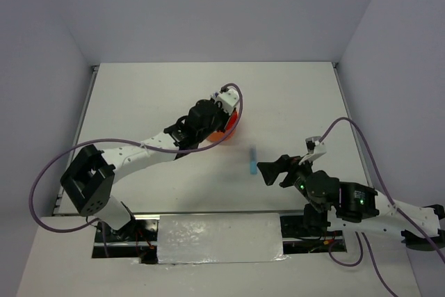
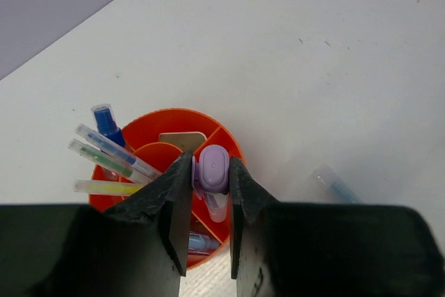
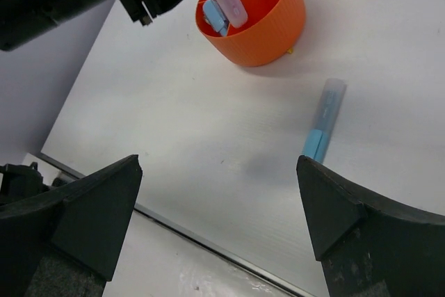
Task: Sort the stationery into containers
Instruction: Place the pen in the storage box, then pick up the pen from the center of the board.
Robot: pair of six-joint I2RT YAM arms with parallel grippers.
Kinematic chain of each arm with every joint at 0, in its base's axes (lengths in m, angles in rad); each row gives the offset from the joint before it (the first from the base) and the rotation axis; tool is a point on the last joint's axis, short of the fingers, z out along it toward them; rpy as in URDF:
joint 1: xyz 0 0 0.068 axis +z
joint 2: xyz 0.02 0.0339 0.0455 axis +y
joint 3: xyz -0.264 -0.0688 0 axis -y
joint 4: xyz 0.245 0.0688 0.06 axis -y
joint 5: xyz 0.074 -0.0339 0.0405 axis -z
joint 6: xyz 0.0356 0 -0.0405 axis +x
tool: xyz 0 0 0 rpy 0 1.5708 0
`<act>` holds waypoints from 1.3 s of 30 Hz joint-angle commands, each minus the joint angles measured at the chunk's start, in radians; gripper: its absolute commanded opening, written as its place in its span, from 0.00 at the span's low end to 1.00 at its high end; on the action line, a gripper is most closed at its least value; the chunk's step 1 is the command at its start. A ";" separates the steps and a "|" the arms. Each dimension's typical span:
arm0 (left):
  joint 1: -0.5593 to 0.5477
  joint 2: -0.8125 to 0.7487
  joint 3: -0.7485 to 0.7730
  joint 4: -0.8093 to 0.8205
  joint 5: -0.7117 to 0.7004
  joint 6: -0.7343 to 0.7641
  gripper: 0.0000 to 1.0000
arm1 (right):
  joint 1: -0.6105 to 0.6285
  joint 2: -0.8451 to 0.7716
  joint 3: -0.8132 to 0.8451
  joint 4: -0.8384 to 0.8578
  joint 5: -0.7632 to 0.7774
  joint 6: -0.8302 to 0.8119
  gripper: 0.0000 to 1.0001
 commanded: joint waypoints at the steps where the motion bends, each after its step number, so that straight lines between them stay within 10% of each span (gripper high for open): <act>1: 0.047 0.017 0.049 0.127 0.105 0.072 0.01 | 0.002 0.037 0.045 -0.020 0.012 0.002 1.00; 10: 0.072 0.069 0.040 0.151 0.161 0.041 0.23 | 0.002 0.071 0.033 0.023 0.013 -0.033 1.00; 17: 0.074 0.031 -0.028 0.176 0.150 -0.039 0.78 | -0.001 0.123 0.014 0.008 0.029 0.014 1.00; 22: 0.072 -0.068 -0.054 0.131 0.083 -0.096 0.99 | -0.127 0.293 0.011 0.022 -0.092 0.036 1.00; 27: 0.054 -0.199 0.050 -0.132 -0.014 -0.197 0.99 | -0.422 0.503 -0.032 0.162 -0.375 -0.054 0.98; 39: 0.048 -0.588 0.044 -0.642 -0.011 -0.488 0.99 | -0.479 1.043 0.119 0.239 -0.412 -0.102 0.62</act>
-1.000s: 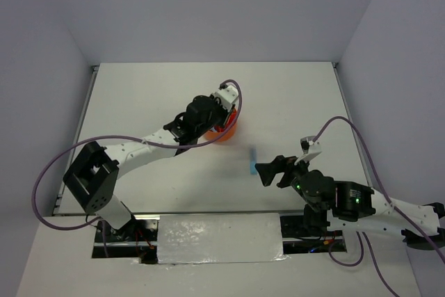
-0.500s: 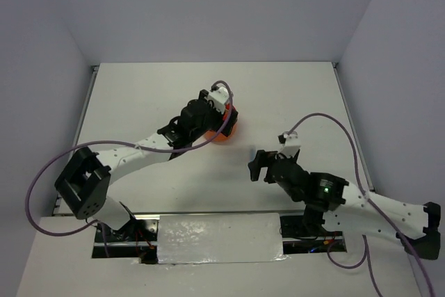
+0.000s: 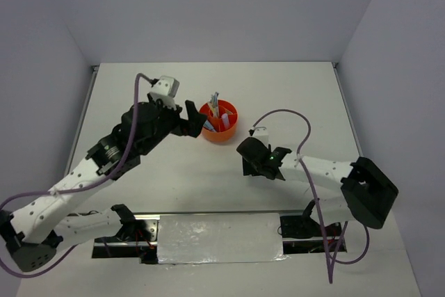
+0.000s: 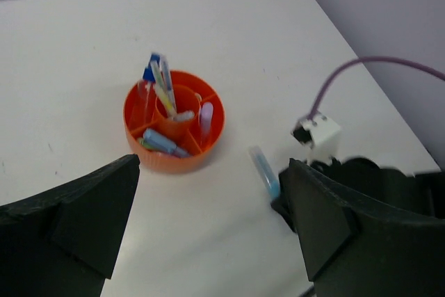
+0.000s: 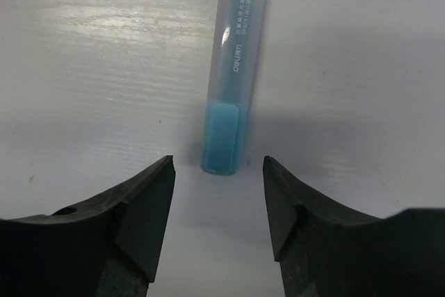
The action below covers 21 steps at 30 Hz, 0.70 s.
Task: Sort the stationery into containers
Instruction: Pick up the pen from the center of the board.
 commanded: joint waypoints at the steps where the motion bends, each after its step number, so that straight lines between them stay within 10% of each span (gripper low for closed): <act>1: -0.004 -0.124 -0.073 -0.128 0.041 -0.097 0.99 | -0.016 0.093 0.072 0.064 -0.014 -0.020 0.60; 8: -0.007 -0.288 -0.145 -0.202 0.078 -0.104 0.99 | -0.047 0.191 0.072 0.110 -0.023 -0.026 0.51; 15: -0.007 -0.285 -0.203 -0.194 0.130 -0.132 0.99 | -0.049 0.190 0.037 0.145 -0.069 -0.060 0.05; 21: -0.007 -0.261 -0.245 -0.041 0.323 -0.276 0.99 | 0.112 -0.110 0.020 0.136 -0.017 -0.173 0.03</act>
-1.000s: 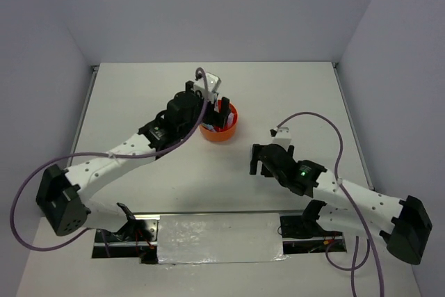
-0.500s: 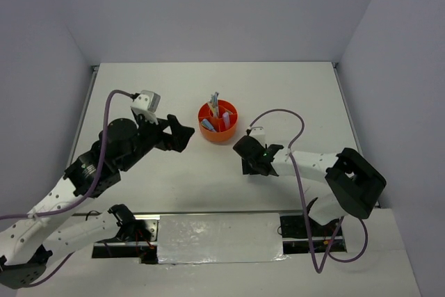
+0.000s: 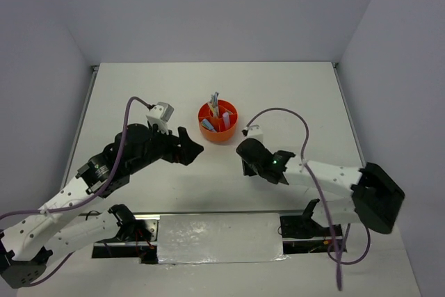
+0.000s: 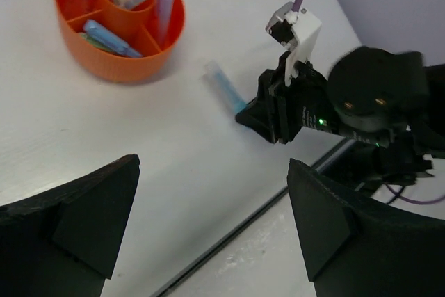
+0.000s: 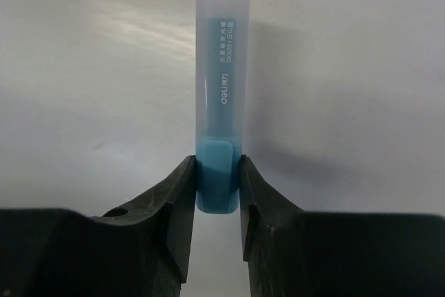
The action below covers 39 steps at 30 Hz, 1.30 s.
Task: Sort the stationery into containers
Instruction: Pick up the pen from the center of the board, then place the pen in the storage box.
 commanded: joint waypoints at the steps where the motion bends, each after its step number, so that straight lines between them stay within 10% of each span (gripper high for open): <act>1: -0.005 0.016 -0.003 0.145 0.146 -0.136 0.99 | 0.139 -0.246 0.006 0.054 0.018 -0.153 0.03; 10: -0.011 0.085 -0.054 0.282 0.302 -0.297 0.99 | 0.524 -0.392 0.113 0.012 0.144 -0.344 0.01; 20: -0.023 0.077 -0.111 0.265 0.313 -0.262 0.95 | 0.620 -0.322 0.216 -0.002 0.345 -0.344 0.01; 29: -0.023 0.050 -0.140 0.319 0.367 -0.247 0.50 | 0.627 -0.342 0.208 0.035 0.279 -0.397 0.02; 39: -0.023 0.083 -0.137 0.346 0.391 -0.225 0.42 | 0.643 -0.362 0.189 0.037 0.232 -0.425 0.02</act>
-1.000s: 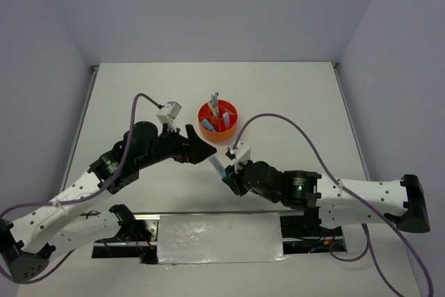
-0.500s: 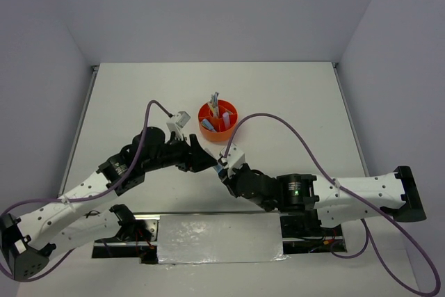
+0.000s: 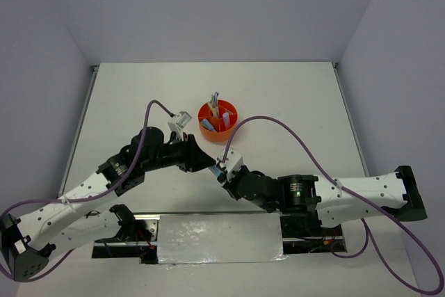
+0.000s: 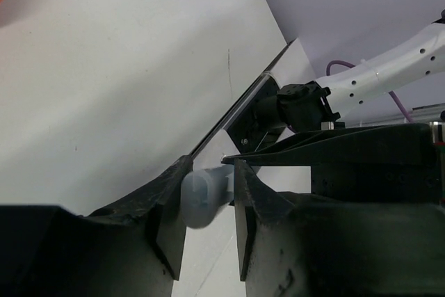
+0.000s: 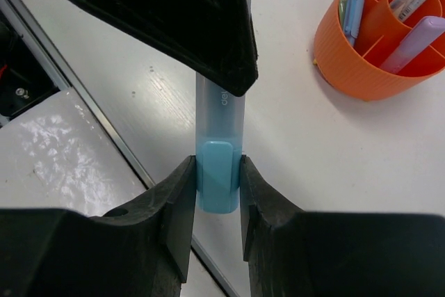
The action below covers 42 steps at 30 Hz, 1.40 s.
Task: Sort the stationery into containers
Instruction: Place the pen in the storage box.
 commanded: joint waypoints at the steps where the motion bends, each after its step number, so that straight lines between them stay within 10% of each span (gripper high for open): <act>1: -0.003 0.011 0.014 0.083 0.035 0.020 0.41 | 0.011 -0.037 0.012 0.046 -0.035 -0.029 0.02; 4: -0.004 0.017 0.014 0.090 0.041 0.028 0.06 | 0.011 -0.057 0.003 0.047 -0.043 -0.033 0.03; 7: -0.006 0.014 0.008 0.119 0.058 0.028 0.00 | 0.011 -0.085 -0.013 0.067 -0.024 -0.022 0.12; 11: -0.006 -0.038 -0.047 0.231 0.053 0.001 0.00 | 0.010 -0.186 -0.092 0.162 0.028 0.026 0.99; 19: -0.007 -0.241 -0.299 0.851 -0.077 -0.147 0.00 | -0.036 -0.486 -0.247 0.447 0.041 0.280 0.99; 28: -0.009 -0.117 -0.500 1.472 -0.108 -0.320 0.00 | -0.042 -0.415 -0.237 0.621 -0.168 0.253 0.72; 42: -0.010 -0.107 -0.535 1.557 -0.128 -0.328 0.00 | -0.042 -0.375 -0.235 0.624 -0.041 0.256 0.54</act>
